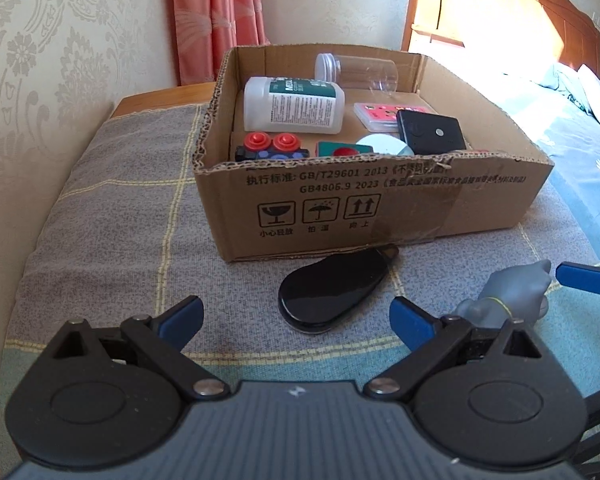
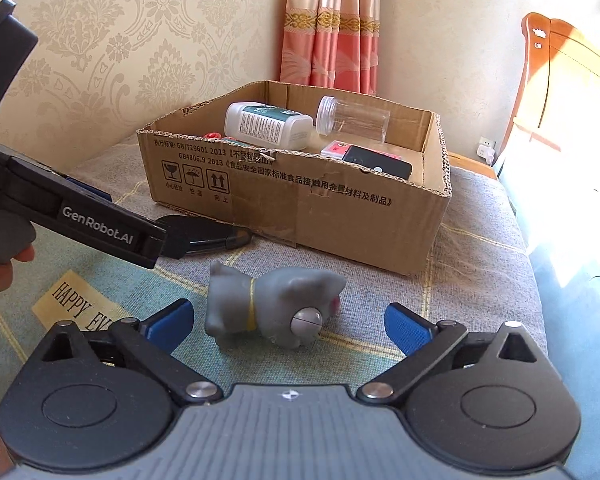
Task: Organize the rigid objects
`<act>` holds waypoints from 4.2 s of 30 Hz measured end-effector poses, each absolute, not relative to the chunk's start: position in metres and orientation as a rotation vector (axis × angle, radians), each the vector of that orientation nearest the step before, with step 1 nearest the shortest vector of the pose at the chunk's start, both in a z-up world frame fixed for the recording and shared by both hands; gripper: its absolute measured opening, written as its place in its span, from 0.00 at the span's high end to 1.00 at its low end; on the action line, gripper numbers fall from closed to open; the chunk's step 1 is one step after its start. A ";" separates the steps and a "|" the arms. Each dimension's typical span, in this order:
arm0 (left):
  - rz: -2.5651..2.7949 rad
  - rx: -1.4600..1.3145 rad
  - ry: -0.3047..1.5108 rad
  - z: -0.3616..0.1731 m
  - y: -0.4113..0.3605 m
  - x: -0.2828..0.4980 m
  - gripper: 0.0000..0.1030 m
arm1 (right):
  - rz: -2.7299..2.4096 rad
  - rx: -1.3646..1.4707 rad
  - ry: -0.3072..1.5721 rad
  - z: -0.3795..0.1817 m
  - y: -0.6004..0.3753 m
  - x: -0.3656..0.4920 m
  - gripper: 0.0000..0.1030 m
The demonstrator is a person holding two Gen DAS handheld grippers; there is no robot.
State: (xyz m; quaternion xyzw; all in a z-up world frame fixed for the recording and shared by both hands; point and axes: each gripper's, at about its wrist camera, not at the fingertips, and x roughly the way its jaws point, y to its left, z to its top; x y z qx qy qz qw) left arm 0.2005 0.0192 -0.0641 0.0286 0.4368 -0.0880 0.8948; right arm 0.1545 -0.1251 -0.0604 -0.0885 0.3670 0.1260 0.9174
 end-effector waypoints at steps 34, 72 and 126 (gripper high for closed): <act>-0.118 0.021 0.883 -0.080 0.000 0.224 0.01 | 0.319 -0.194 0.796 -0.086 -0.129 0.148 0.00; -0.101 0.027 0.873 -0.078 0.052 0.205 0.14 | 0.156 -0.151 0.799 -0.077 -0.094 0.187 0.14; -0.354 0.110 0.718 0.036 -0.021 0.296 0.14 | 0.133 -0.071 0.666 0.009 -0.161 0.207 0.00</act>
